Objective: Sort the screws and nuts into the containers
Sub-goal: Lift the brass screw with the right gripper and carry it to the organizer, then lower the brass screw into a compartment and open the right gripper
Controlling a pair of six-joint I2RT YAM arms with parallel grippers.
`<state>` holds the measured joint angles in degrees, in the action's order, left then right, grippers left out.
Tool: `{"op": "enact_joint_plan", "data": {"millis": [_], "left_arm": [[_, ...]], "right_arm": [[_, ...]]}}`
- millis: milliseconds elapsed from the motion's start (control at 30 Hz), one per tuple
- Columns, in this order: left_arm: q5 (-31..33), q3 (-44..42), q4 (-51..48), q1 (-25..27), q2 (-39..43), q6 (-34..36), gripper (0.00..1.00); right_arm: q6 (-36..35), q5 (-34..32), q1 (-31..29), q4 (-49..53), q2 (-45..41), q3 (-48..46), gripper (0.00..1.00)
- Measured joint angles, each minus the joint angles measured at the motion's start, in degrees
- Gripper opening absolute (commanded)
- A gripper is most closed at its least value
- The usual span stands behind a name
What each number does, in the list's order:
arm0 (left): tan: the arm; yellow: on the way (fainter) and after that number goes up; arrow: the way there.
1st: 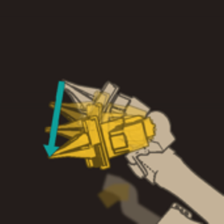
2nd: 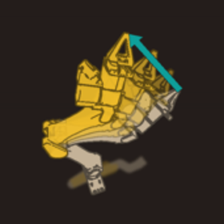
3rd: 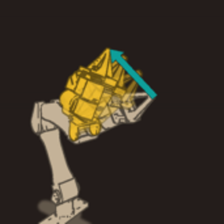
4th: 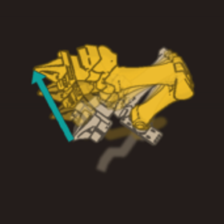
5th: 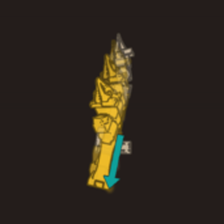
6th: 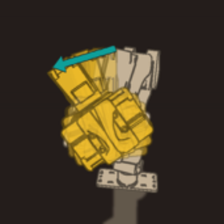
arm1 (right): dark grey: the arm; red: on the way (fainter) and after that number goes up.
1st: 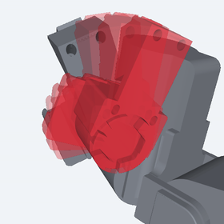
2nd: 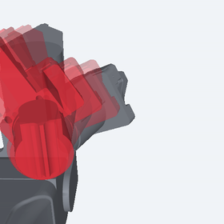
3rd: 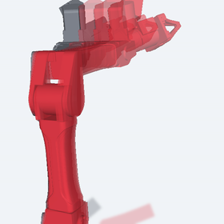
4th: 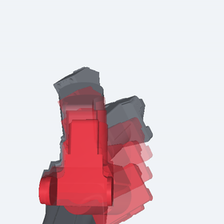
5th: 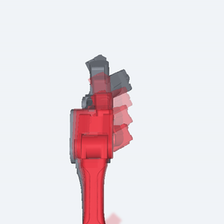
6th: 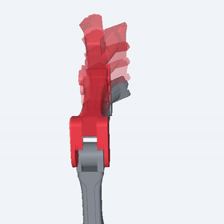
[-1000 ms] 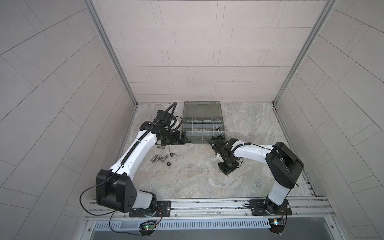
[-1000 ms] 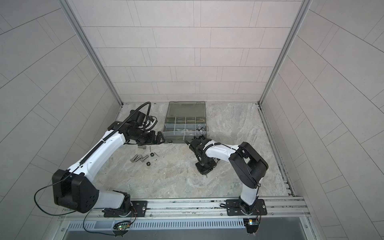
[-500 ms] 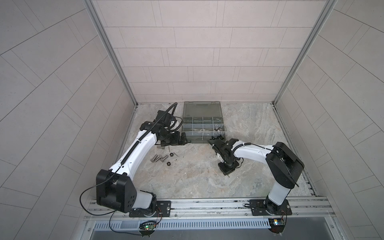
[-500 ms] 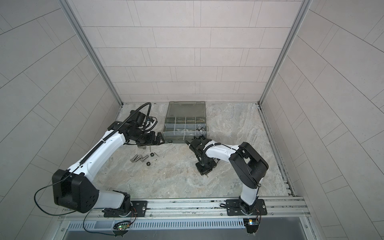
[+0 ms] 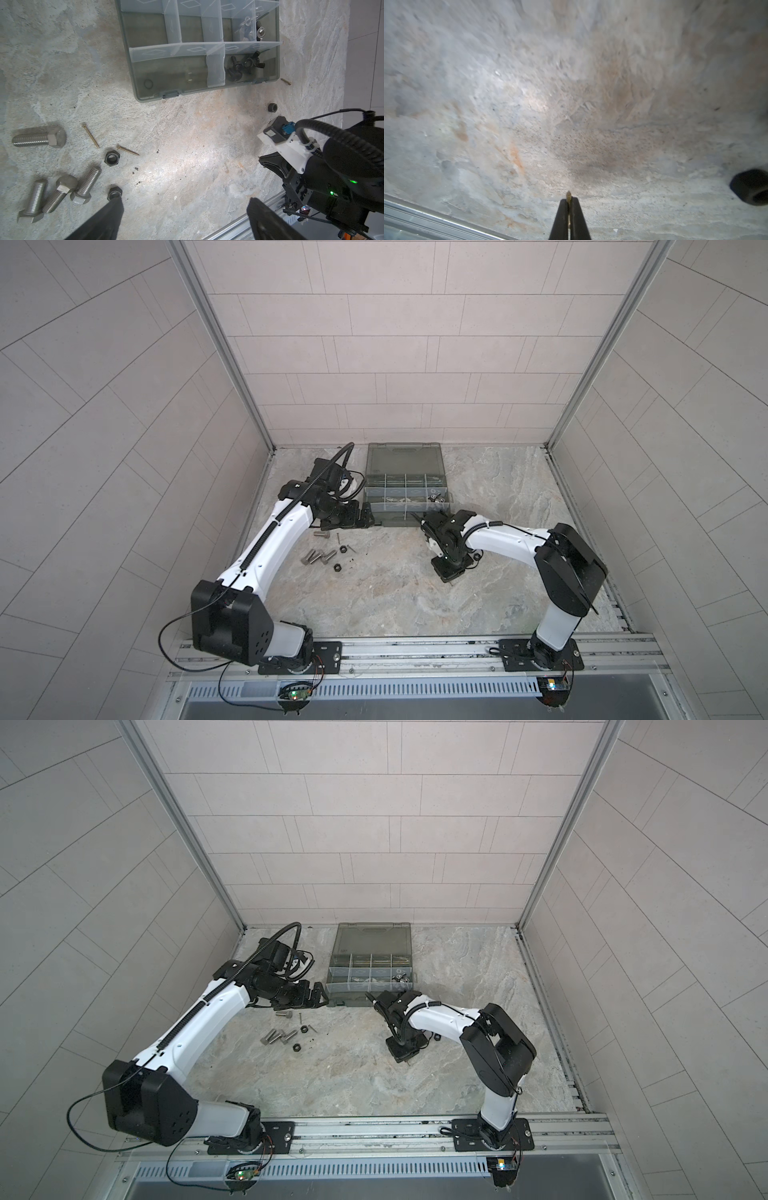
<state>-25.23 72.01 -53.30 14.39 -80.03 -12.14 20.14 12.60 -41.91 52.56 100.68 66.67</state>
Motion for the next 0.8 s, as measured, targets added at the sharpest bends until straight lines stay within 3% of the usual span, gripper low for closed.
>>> {"op": "enact_joint_plan", "data": {"millis": [333,800], "left_arm": [[0.66,0.59,-0.22,0.00,0.00,0.02,1.00],[0.94,1.99,0.39,-0.55,0.00,0.02,1.00]], "right_arm": [[-2.19,-0.48,2.05,4.92,4.22,12.22,0.00],[-5.33,-1.05,8.96,11.74,17.18,39.89,0.00]]}}
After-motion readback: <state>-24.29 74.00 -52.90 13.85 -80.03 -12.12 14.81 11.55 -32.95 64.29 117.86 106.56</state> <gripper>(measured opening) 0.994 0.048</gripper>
